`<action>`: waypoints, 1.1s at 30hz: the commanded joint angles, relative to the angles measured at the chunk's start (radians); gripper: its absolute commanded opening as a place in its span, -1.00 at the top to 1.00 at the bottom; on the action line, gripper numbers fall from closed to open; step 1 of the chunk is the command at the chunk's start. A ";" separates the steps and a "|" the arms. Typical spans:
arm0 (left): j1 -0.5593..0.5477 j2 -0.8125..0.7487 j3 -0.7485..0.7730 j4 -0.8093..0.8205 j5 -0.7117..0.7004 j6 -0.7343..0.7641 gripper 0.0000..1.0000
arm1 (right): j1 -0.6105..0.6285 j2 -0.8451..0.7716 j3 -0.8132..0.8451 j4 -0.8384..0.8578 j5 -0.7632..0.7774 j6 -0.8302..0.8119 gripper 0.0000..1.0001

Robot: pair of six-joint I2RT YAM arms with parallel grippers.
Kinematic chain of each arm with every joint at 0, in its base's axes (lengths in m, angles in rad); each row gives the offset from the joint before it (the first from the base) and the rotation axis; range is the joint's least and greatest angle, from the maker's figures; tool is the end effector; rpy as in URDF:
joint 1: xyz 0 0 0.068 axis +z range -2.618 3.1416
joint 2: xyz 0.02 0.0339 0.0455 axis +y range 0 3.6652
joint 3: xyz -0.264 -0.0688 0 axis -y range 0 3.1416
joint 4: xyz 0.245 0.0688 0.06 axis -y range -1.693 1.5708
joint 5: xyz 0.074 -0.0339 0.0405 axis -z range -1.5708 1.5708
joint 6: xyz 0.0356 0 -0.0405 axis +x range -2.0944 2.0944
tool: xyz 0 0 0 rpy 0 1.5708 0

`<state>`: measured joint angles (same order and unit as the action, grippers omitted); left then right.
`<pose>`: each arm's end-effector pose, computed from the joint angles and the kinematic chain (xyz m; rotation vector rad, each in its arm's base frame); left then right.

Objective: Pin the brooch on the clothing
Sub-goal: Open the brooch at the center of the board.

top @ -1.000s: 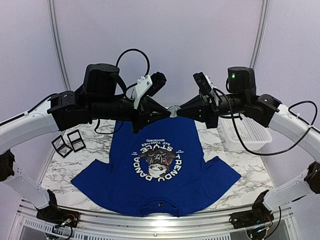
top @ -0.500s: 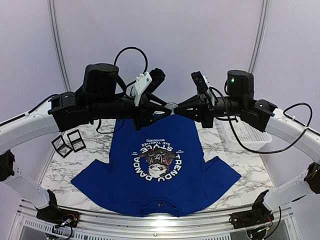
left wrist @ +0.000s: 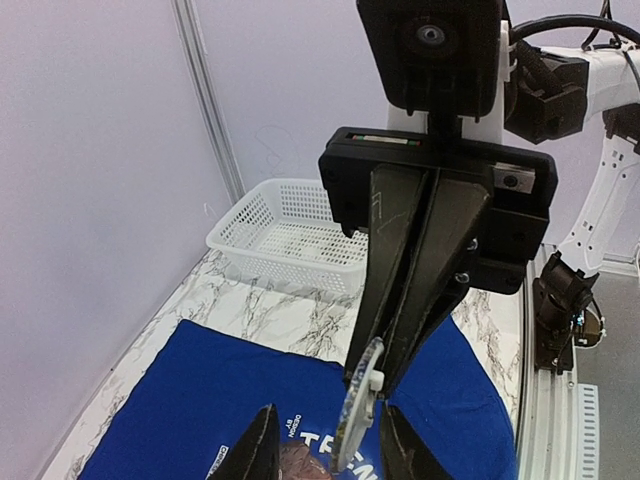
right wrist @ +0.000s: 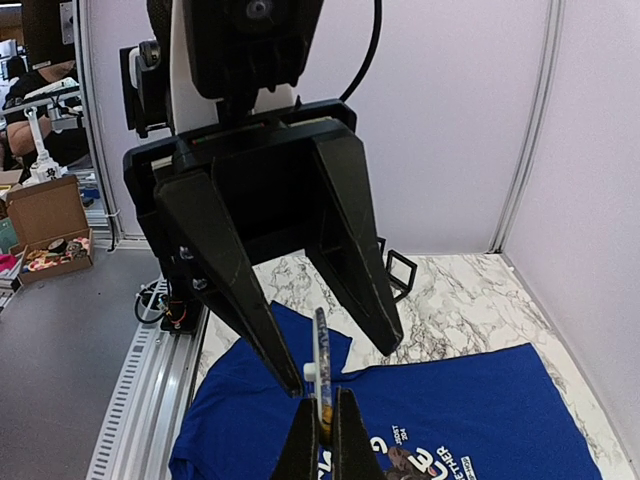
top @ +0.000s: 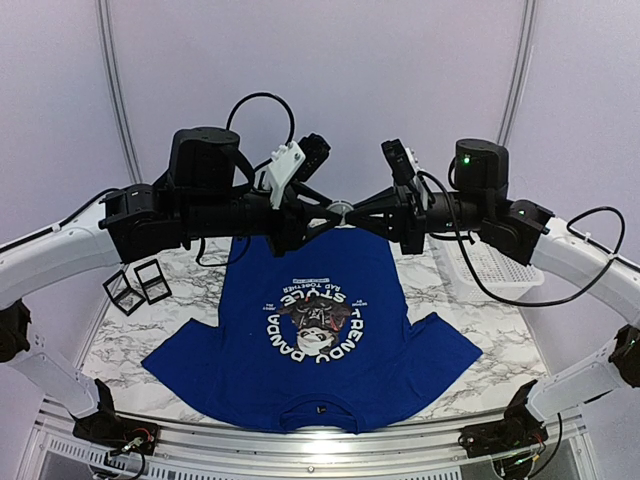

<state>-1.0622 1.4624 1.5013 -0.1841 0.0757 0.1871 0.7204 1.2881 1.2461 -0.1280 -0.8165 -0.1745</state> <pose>0.1643 -0.3003 0.4296 1.0804 1.3997 -0.7079 0.2013 0.2112 0.4000 -1.2991 1.2690 1.0984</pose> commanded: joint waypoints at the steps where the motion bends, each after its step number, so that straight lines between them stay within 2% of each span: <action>1: -0.001 0.022 0.027 0.027 -0.014 -0.003 0.28 | 0.015 -0.020 0.012 0.023 0.016 0.015 1.00; 4: -0.002 0.028 0.033 0.026 -0.015 -0.003 0.25 | 0.019 -0.015 0.015 0.023 0.015 0.015 1.00; 7: -0.002 0.027 0.030 0.027 -0.023 -0.002 0.44 | 0.021 -0.016 0.016 0.018 0.019 0.010 1.00; 9: -0.001 0.023 0.030 0.027 -0.029 -0.003 0.49 | 0.021 -0.016 0.019 0.011 0.020 0.007 1.00; 19: -0.001 0.018 0.038 0.031 -0.069 -0.012 0.40 | 0.025 -0.007 0.019 -0.006 0.020 -0.003 1.00; 25: -0.001 0.012 0.029 0.046 -0.099 -0.017 0.58 | 0.024 -0.004 0.019 -0.007 0.020 -0.005 1.00; 31: -0.001 -0.021 -0.029 0.117 -0.094 -0.018 0.67 | 0.025 -0.003 0.014 -0.004 0.023 -0.005 1.00; 33: -0.001 -0.035 -0.055 0.166 -0.092 -0.023 0.65 | 0.024 -0.005 0.010 0.004 0.023 -0.003 1.00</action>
<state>-1.0698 1.4746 1.4830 -0.1509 0.0254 0.1722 0.7330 1.2881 1.2465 -0.1257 -0.7738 -0.1768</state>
